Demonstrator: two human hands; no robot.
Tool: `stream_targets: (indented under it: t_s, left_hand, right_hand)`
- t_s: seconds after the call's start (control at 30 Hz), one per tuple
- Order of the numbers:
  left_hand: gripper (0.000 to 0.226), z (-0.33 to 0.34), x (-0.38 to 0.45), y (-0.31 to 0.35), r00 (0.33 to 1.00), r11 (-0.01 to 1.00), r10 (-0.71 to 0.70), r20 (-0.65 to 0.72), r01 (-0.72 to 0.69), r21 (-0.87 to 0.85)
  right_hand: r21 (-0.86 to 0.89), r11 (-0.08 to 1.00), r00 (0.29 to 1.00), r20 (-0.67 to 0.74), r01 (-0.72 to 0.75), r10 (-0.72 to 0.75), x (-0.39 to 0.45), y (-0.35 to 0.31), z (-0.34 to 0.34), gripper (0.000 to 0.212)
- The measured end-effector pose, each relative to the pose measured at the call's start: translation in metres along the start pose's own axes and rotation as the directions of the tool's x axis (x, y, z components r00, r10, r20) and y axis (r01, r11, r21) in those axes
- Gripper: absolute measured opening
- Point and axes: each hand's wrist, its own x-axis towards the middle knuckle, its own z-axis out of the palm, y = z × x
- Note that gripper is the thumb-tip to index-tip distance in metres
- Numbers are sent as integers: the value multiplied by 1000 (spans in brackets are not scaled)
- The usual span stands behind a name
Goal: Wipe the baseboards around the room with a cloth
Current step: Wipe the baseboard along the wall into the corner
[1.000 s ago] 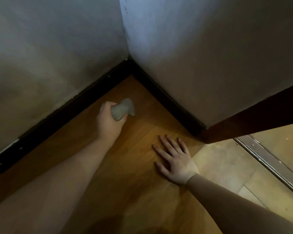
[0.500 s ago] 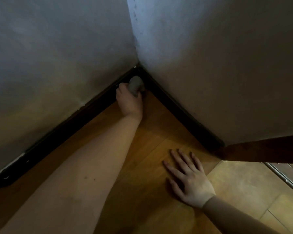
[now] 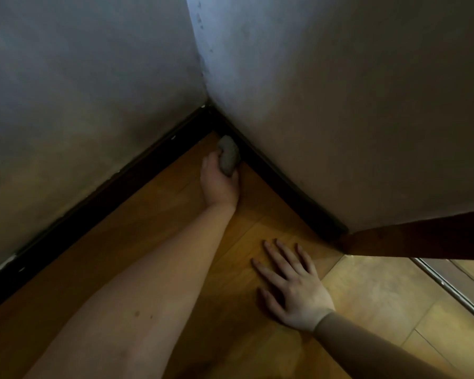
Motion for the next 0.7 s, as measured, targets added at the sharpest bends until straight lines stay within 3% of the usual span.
stream_targets:
  t_s: [0.17, 0.4, 0.7]
  left_hand:
    - [45, 2, -40, 2, 995, 999, 22, 98, -18, -37]
    - [38, -9, -81, 1, 924, 967, 232, 304, -254, 35]
    - [48, -24, -66, 18, 870, 961, 108, 481, -215, 173]
  right_hand:
    - [-6, 1000, 1000, -16, 6, -6, 1, 0, 1, 61]
    - [-32, 999, 1000, 8, -14, 14, 1, -2, -1, 57]
    - [-36, 999, 995, 102, 23, -19, 1, 0, -11, 67]
